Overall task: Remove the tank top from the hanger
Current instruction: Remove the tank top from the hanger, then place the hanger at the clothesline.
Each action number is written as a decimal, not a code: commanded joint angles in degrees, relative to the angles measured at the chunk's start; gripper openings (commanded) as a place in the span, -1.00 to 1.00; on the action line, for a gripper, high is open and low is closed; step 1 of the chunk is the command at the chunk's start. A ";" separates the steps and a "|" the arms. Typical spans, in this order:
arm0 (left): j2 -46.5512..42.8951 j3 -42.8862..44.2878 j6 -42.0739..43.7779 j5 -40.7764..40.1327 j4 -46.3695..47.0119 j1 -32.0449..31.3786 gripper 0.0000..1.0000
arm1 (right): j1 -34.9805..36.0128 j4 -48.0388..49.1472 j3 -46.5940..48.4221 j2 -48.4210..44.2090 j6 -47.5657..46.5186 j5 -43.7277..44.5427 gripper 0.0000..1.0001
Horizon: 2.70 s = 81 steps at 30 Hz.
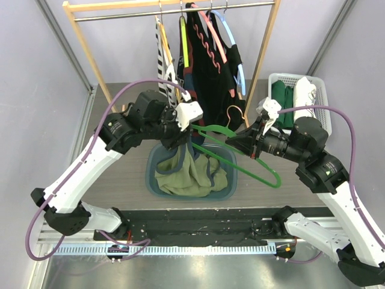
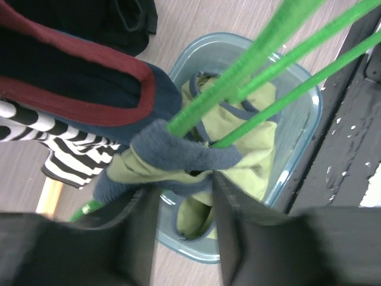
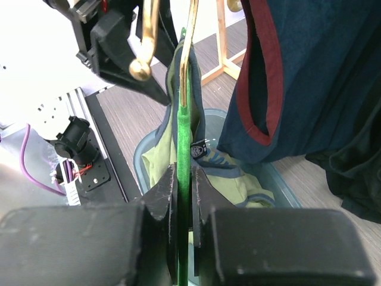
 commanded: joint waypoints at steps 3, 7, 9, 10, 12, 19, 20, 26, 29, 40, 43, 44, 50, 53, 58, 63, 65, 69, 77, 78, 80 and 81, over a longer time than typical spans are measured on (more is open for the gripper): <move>-0.08 3.30 -1.80 -1.05 3.94 -0.01 -0.59 | 0.16 5.05 -0.31 -2.15 0.63 -1.40 -0.98; -0.96 4.97 -2.06 -2.64 2.80 -0.01 -1.00 | 0.16 3.74 -0.66 -2.68 0.19 -0.78 -0.98; -1.58 5.59 -0.92 -2.73 2.18 0.07 -1.00 | 0.16 3.21 -1.18 -3.30 -0.07 -0.25 -0.98; -2.19 6.46 -0.75 -2.99 1.92 0.16 -1.00 | 0.16 2.68 -1.45 -3.56 -0.16 -0.08 -0.98; -2.63 7.43 -0.22 -3.43 1.74 1.21 -1.00 | 0.16 2.07 -2.15 -4.26 -0.16 0.10 -0.98; -3.78 10.07 1.71 -6.68 2.79 4.12 -1.00 | 0.16 -3.46 -3.21 -8.21 -0.08 1.68 -0.98; -4.12 9.46 1.80 -7.20 2.97 4.29 -1.00 | 0.16 -4.52 -2.68 -8.92 -0.08 1.77 -0.98; -4.22 6.38 1.72 -8.61 3.76 4.99 -1.00 | 0.16 -14.71 2.31 -14.63 -0.16 4.22 -0.98; -3.87 4.45 1.37 -7.30 3.50 4.91 -1.00 | 0.07 -20.34 6.96 -17.00 -1.13 8.26 -0.98; -2.19 -2.15 1.27 13.79 -1.51 4.64 0.55 | 0.16 -21.84 11.03 -16.92 -1.66 9.07 -0.98; -2.90 0.13 2.77 13.10 -3.26 4.64 0.99 | 0.16 -21.49 10.42 -16.31 -2.62 8.80 -0.98; -3.33 2.31 3.38 12.49 -3.88 4.64 0.99 | 0.16 -21.40 10.24 -16.04 -2.89 8.80 -0.98; -6.93 7.69 9.18 10.46 -7.84 4.91 0.99 | 0.16 -20.53 10.07 -12.88 -3.85 6.70 -0.98; -7.64 9.01 11.82 11.33 -9.42 5.26 0.99 | 0.16 -19.47 9.27 -10.42 -4.12 3.10 -0.98; -6.33 9.99 14.28 28.67 -15.39 5.26 0.99 | 0.16 -17.19 7.96 -5.15 -6.58 -6.73 -0.98; -4.31 9.72 15.52 36.12 -17.33 4.91 0.99 | 0.16 -13.41 6.72 -0.41 -8.16 -12.28 -0.98; -3.43 9.46 15.52 37.69 -17.60 4.73 0.99 | 0.16 -12.44 6.99 0.65 -7.99 -14.22 -0.98; -3.16 7.09 14.90 40.42 -16.90 4.03 0.99 | 0.16 -9.28 7.43 1.01 -7.29 -16.42 -0.98; -1.14 7.43 12.00 41.30 -14.35 3.85 0.81 | 0.16 -5.06 6.46 1.36 -5.26 -18.88 -0.98; -0.88 7.78 11.91 41.39 -14.34 3.85 0.75 | 0.07 -4.79 6.03 1.19 -5.17 -19.06 -0.98; -0.09 8.49 11.47 41.57 -13.91 3.85 0.38 | 0.16 -4.18 5.76 1.10 -5.00 -18.97 -0.98; 0.18 8.66 11.39 41.57 -13.91 3.85 0.20 | 0.07 -4.18 5.58 0.84 -4.91 -18.89 -0.98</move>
